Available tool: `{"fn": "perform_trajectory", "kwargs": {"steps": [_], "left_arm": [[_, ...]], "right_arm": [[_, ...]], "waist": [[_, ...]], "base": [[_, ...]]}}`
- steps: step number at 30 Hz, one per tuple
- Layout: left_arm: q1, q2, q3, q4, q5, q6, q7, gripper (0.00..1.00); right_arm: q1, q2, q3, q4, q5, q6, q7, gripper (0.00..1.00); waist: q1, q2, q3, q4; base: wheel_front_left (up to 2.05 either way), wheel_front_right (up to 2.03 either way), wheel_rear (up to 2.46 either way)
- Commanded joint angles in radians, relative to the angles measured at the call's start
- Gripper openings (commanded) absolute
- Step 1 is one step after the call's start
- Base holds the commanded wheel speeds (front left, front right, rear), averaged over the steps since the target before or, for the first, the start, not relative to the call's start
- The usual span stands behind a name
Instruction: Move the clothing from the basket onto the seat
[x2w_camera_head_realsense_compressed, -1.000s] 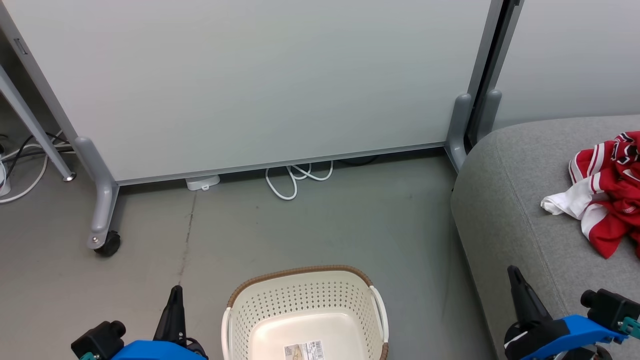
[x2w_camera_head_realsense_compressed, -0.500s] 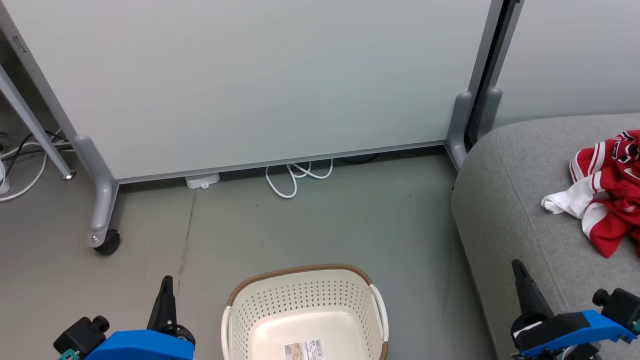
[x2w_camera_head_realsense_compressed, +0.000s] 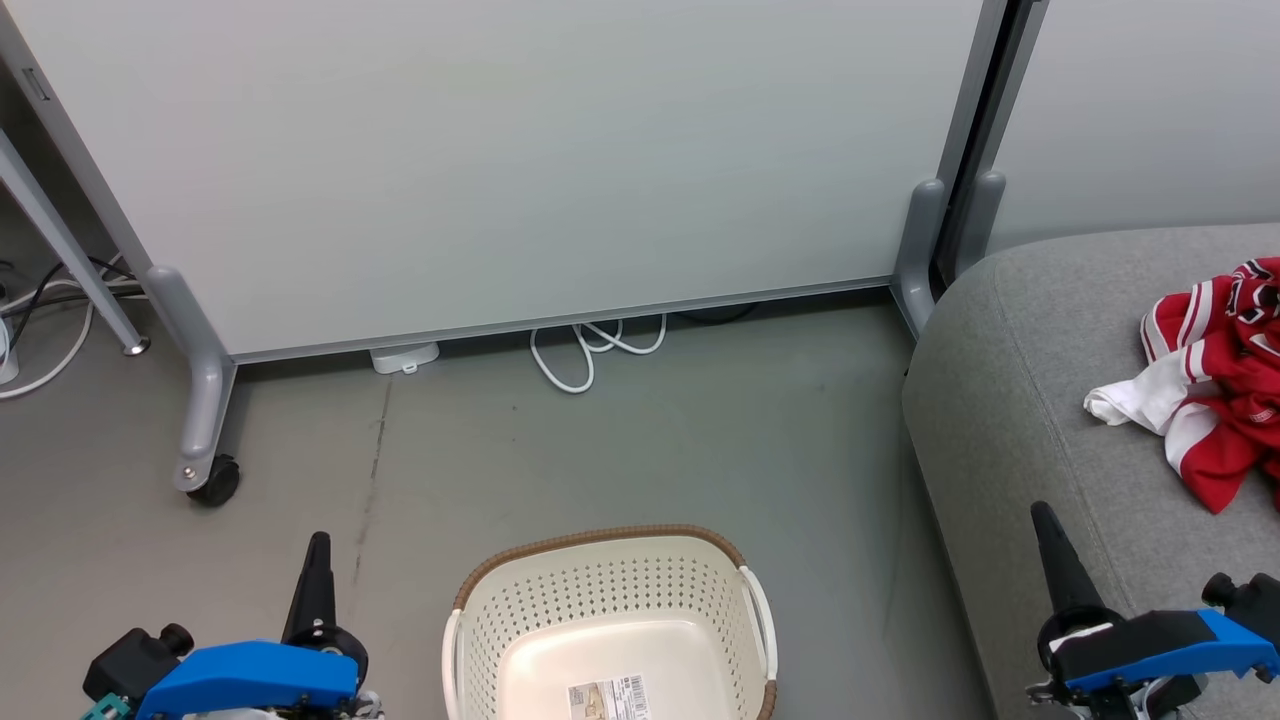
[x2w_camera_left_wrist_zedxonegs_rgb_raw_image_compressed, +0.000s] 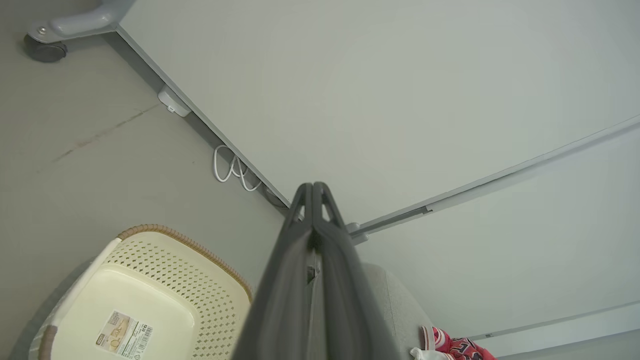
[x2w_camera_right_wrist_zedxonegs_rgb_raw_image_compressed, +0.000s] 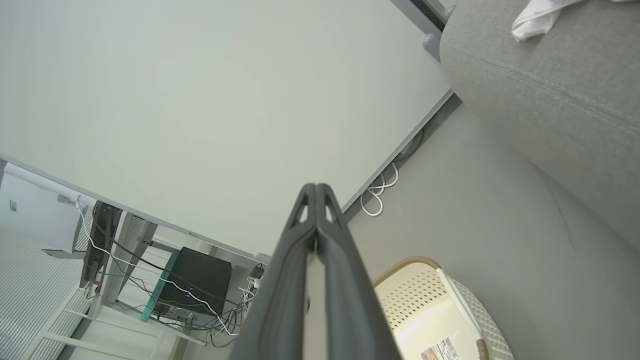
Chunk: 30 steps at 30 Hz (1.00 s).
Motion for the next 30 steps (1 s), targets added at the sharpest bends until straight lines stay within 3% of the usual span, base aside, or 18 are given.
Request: {"fn": "perform_trajectory", "kwargs": {"steps": [1,30], "left_arm": [[-0.026,0.002,0.008,-0.015,-0.017,-0.001,0.004,0.0],[-0.051,-0.007,0.061,-0.053,-0.267,-0.001,0.078,0.0]], "right_arm": [[-0.023,-0.001,-0.004,-0.013,0.023,0.0,0.004,0.0],[-0.043,0.0,-0.017,-0.014,0.319,0.0,0.044,0.0]], "waist": [[-0.0001,-0.0001,0.0,0.0],[-0.0001,-0.0001,0.011,0.0]], "base": [[0.0,0.0,0.0],[0.0,0.0,0.0]]}}
